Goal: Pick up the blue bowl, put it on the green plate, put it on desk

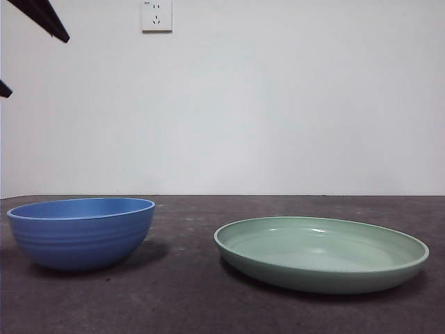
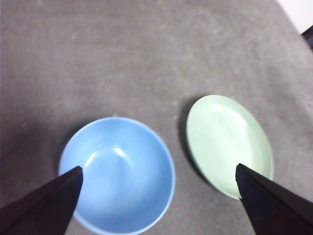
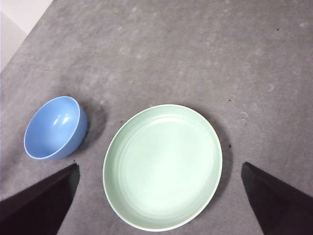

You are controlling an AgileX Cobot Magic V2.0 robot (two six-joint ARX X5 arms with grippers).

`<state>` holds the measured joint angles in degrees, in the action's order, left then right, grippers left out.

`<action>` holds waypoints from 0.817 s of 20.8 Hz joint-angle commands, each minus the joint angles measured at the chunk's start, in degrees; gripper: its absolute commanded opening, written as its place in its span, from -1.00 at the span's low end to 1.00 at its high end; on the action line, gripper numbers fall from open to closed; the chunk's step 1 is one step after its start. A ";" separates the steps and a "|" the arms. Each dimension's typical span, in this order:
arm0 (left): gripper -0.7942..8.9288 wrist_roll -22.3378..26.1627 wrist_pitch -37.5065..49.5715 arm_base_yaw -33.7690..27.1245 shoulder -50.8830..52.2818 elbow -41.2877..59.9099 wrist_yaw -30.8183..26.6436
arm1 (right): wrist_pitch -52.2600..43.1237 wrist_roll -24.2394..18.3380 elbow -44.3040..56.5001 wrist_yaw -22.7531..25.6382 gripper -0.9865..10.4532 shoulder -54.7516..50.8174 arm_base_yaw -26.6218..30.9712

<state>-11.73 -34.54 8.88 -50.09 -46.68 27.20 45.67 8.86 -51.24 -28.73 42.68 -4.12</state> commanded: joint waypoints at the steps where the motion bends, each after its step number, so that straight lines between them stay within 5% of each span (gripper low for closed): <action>1: 0.19 -0.83 -1.62 0.13 -2.25 -2.60 -1.62 | -0.33 0.15 -0.92 -0.96 0.30 0.28 -0.22; 9: 0.19 -2.49 -10.73 0.13 -11.65 -8.41 -6.67 | -0.13 0.37 -0.92 -1.60 0.30 0.28 -0.22; 17: 0.19 -1.29 -10.75 0.13 -28.68 -12.63 -11.06 | -0.13 0.35 -0.92 -2.97 0.30 0.31 -0.22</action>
<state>-13.93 -45.50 8.88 -78.15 -58.24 16.40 45.84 8.99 -51.24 -31.51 42.68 -4.12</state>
